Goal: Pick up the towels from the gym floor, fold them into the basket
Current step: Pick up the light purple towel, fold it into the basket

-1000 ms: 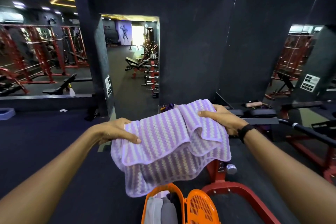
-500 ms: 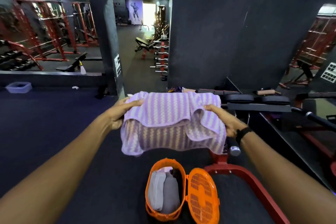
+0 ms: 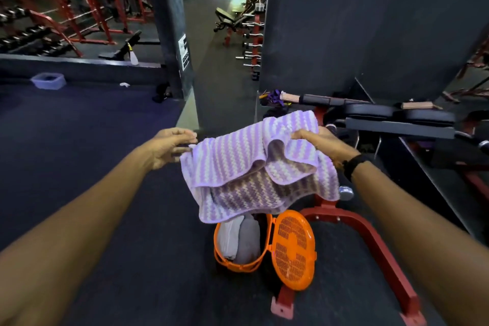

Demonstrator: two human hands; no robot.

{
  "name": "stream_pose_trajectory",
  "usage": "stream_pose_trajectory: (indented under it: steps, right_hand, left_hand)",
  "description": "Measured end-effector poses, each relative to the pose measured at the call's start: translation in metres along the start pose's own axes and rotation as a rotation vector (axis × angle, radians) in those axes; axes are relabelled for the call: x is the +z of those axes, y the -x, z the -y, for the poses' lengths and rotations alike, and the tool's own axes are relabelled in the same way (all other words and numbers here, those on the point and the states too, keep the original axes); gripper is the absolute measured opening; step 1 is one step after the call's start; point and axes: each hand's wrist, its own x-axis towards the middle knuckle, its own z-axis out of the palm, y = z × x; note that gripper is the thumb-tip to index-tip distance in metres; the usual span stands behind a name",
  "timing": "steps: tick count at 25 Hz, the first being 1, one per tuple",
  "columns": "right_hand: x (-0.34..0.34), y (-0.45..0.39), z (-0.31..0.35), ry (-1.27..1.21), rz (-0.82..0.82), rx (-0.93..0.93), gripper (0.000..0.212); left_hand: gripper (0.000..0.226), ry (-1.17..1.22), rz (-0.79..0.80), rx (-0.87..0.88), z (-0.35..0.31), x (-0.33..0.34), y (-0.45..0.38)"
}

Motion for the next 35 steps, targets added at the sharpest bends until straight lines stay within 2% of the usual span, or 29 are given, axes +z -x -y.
stream_pose_trajectory:
  steps: [5, 10, 15, 18, 20, 23, 24, 26, 29, 31, 33, 35]
  right_hand:
    - [0.020, -0.037, -0.043, 0.142, 0.017, 0.031, 0.014]
    - [0.043, -0.089, -0.133, 0.367, -0.136, 0.201, 0.016]
    - [0.078, -0.136, -0.207, 0.388, -0.318, 0.497, 0.060]
    - [0.105, -0.172, -0.251, 0.298, -0.480, 0.683, 0.074]
    - [0.125, -0.195, -0.274, 0.238, -0.584, 0.740, 0.070]
    - [0.153, -0.240, -0.323, 0.079, -0.776, 0.754, 0.058]
    - [0.167, -0.252, -0.353, -0.015, -0.823, 0.746, 0.061]
    - [0.196, -0.249, -0.382, -0.210, -0.912, 0.723, 0.079]
    - [0.249, -0.242, -0.492, -0.405, -0.873, 0.822, 0.095]
    - [0.273, -0.244, -0.549, -0.375, -0.823, 0.884, 0.093]
    - [0.290, -0.241, -0.597, -0.087, -0.683, 0.947, 0.096]
    - [0.297, -0.240, -0.627, 0.381, -0.517, 0.775, 0.098]
  left_hand:
    - [0.005, -0.128, -0.053, -0.145, 0.055, -0.005, -0.026]
    - [0.005, -0.382, 0.008, -0.189, 0.102, -0.015, -0.104]
    - [0.012, -0.636, 0.213, -0.225, 0.154, -0.009, -0.223]
    - [0.018, -0.815, 0.363, -0.198, 0.178, 0.002, -0.307]
    - [0.031, -0.939, 0.410, -0.103, 0.177, 0.013, -0.357]
    - [0.039, -1.028, 0.467, 0.038, 0.193, 0.044, -0.435]
    - [0.039, -1.041, 0.481, 0.087, 0.209, 0.060, -0.460]
    - [0.045, -1.063, 0.518, 0.169, 0.224, 0.078, -0.470]
    - [0.064, -1.069, 0.624, 0.389, 0.329, 0.115, -0.491]
    - [0.077, -1.167, 0.763, 0.407, 0.434, 0.136, -0.501]
    - [0.092, -1.332, 0.877, 0.403, 0.511, 0.150, -0.505]
    - [0.103, -1.497, 0.982, 0.324, 0.563, 0.152, -0.506]
